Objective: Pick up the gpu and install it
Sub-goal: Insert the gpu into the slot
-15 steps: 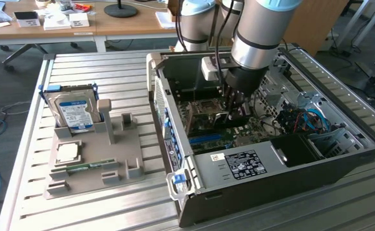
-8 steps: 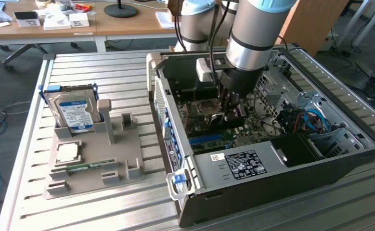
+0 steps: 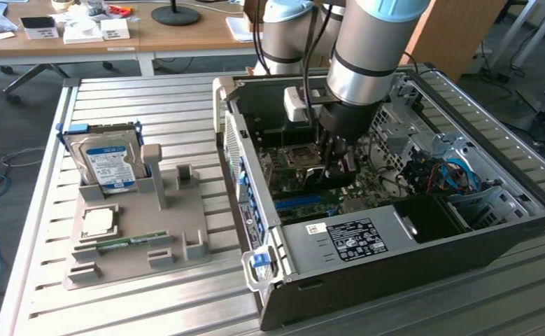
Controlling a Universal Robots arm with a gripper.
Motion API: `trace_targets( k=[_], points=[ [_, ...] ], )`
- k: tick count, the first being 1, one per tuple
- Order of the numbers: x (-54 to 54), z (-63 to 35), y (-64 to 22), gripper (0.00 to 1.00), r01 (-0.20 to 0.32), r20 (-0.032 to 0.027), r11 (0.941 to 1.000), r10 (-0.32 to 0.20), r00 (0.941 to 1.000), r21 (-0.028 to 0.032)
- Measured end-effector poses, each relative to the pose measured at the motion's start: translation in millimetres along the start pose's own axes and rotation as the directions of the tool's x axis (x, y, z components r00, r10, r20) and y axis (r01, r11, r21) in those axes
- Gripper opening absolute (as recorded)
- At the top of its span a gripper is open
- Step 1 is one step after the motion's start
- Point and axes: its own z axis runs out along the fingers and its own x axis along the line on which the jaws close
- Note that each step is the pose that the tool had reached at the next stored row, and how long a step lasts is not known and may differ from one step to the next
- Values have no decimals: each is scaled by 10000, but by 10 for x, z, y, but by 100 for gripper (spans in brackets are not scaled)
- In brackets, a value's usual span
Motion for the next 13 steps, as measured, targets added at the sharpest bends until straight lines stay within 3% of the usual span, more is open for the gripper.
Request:
trace_targets(
  k=[13],
  points=[
    [10,29,66,27,46,1,10000,-46,10000,-3]
  ],
)
